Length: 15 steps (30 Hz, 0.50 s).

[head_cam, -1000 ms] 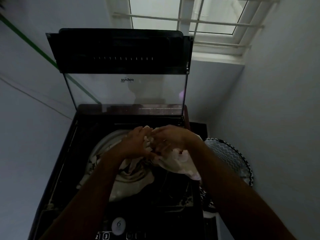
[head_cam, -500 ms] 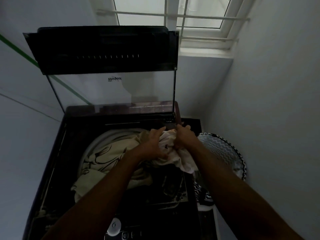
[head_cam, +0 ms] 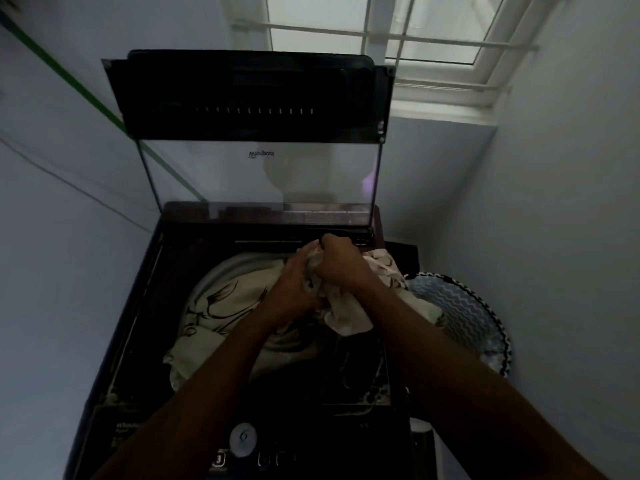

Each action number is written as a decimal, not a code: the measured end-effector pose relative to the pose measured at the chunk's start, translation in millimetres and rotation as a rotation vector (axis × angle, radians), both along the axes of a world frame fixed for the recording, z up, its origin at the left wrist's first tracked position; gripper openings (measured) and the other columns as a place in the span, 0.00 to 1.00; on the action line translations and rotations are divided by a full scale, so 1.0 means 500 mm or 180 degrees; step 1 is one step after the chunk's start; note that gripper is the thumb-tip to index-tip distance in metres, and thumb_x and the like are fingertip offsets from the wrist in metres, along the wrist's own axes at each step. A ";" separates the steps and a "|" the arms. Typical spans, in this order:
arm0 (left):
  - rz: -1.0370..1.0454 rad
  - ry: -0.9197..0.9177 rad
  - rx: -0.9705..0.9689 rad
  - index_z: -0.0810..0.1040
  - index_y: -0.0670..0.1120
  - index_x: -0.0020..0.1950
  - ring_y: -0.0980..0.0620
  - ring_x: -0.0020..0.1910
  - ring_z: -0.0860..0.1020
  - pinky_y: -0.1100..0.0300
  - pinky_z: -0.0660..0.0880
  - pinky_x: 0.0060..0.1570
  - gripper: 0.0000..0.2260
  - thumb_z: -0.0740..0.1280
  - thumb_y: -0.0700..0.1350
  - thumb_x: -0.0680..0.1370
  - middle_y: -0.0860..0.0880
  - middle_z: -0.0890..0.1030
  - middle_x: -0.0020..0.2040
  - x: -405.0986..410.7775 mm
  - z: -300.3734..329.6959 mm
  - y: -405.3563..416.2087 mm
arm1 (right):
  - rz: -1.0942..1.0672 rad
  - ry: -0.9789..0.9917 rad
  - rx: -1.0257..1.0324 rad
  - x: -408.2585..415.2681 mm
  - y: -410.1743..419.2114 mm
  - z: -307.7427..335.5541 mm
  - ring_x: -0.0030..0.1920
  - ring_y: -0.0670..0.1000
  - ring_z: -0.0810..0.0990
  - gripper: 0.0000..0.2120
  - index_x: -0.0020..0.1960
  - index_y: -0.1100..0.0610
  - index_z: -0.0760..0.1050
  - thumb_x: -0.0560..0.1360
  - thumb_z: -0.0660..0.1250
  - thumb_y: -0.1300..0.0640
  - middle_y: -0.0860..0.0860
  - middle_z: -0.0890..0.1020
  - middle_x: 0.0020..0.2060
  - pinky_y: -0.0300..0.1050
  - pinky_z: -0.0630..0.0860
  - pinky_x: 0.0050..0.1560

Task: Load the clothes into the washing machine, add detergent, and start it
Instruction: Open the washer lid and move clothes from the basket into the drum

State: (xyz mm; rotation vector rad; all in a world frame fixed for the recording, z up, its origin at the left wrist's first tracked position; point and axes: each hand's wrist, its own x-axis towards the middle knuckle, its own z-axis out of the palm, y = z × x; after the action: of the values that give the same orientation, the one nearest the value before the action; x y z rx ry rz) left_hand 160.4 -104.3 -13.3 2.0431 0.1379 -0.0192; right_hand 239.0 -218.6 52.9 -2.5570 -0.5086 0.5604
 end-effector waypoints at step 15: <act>0.0801 0.1071 0.0916 0.80 0.52 0.39 0.47 0.39 0.82 0.53 0.81 0.37 0.05 0.71 0.50 0.66 0.50 0.83 0.38 -0.085 -0.032 0.085 | 0.0910 0.0367 -0.0077 -0.022 0.025 -0.010 0.61 0.56 0.74 0.26 0.65 0.55 0.74 0.68 0.75 0.54 0.56 0.75 0.61 0.52 0.74 0.60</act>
State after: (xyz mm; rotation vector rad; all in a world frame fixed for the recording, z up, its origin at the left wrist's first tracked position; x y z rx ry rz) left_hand 117.9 -61.9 -29.4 2.2802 0.6391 -0.1964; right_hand 227.9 -206.3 47.7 -2.4720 -0.8372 0.8123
